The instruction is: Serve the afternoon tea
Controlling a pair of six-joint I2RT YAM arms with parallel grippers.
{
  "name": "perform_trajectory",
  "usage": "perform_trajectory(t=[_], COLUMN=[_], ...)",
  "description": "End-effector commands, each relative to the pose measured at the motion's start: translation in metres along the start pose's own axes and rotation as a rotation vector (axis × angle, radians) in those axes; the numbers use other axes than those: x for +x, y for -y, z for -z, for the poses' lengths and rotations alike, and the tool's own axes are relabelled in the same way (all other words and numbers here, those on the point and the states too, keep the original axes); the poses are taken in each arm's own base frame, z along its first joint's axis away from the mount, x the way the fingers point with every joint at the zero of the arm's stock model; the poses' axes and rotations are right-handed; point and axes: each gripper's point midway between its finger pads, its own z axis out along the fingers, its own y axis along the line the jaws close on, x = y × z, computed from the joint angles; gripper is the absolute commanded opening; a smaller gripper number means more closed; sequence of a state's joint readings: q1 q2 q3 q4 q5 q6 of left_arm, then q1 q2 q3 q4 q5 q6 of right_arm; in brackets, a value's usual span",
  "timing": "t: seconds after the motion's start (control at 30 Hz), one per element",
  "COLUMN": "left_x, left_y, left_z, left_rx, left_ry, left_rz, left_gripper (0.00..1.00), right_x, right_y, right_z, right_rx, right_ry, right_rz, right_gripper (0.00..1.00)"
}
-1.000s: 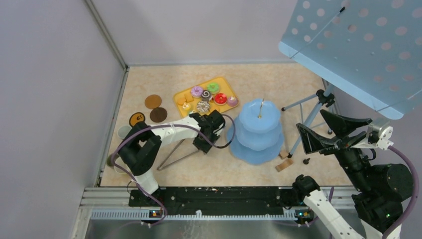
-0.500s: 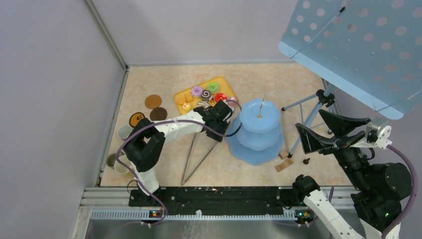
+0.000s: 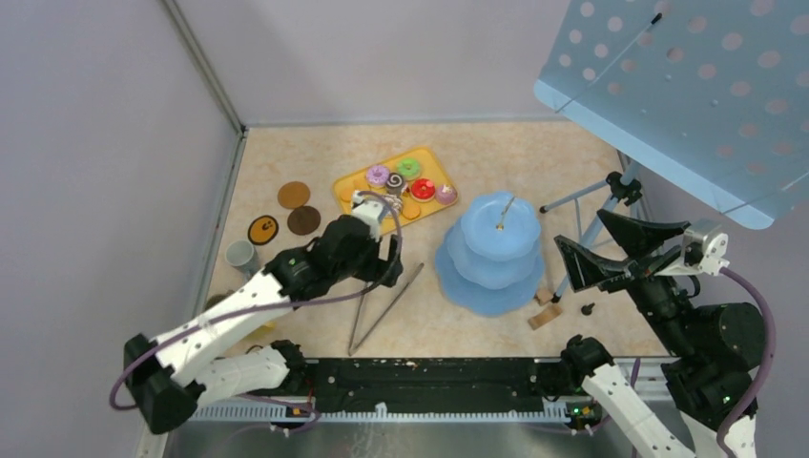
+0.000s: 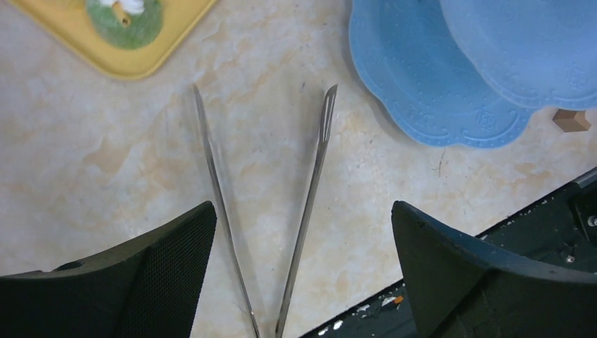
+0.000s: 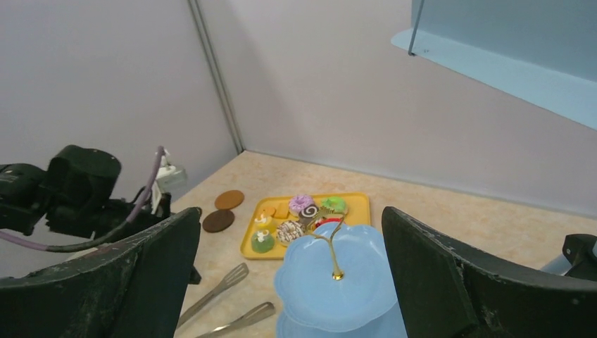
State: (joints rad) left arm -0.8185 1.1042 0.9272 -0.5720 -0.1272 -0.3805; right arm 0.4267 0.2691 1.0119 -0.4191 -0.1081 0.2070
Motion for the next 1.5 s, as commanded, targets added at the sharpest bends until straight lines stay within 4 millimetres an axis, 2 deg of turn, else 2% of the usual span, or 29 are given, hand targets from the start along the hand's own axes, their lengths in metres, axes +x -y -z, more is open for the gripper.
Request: perform_trajectory(t=[0.0,0.1,0.2,0.33,0.53,0.77,1.03,1.17,1.33,1.47], left_x=[0.055,0.065,0.082,0.105,0.117,0.114,0.12,0.122,0.115,0.105], left_y=[-0.022,-0.021,-0.026,-0.041,-0.033,-0.026,-0.023,-0.012,-0.005,-0.003], left_z=[0.004,-0.001,-0.012,-0.028,-0.039,-0.05,-0.062,-0.072,-0.085,-0.089], left_rx=[-0.061,-0.066,-0.092,-0.145,-0.091,-0.06,-0.26,-0.255,-0.248,-0.24], left_ry=[-0.055,-0.054,-0.069,-0.072,-0.072,-0.032,0.021,0.062,0.077,0.104], left_rz=[0.13,0.258,0.313,0.325,0.27,0.242,0.124,0.082,0.019,-0.078], left_gripper=[0.99,0.99,0.99,0.99,0.99,0.99,0.95,0.92,0.88,0.83], right_x=[-0.004,-0.003,-0.005,-0.007,-0.003,0.004,0.011,0.014,0.015,0.015], right_y=[-0.006,-0.011,-0.012,-0.013,-0.011,-0.012,-0.011,-0.01,-0.011,-0.009], right_z=[-0.01,-0.016,-0.015,-0.011,-0.009,-0.012,-0.014,-0.015,-0.016,-0.015], right_rx=[-0.043,-0.068,-0.073,-0.071,-0.064,-0.067,-0.07,-0.069,-0.072,-0.063], right_ry=[0.04,0.035,0.037,0.043,0.036,0.024,0.018,0.02,0.02,0.016], right_rz=[-0.013,-0.026,-0.035,-0.039,-0.048,-0.07,-0.089,-0.098,-0.101,-0.098], right_gripper=[0.99,0.99,0.99,0.99,0.99,0.98,0.98,0.98,0.98,0.98])
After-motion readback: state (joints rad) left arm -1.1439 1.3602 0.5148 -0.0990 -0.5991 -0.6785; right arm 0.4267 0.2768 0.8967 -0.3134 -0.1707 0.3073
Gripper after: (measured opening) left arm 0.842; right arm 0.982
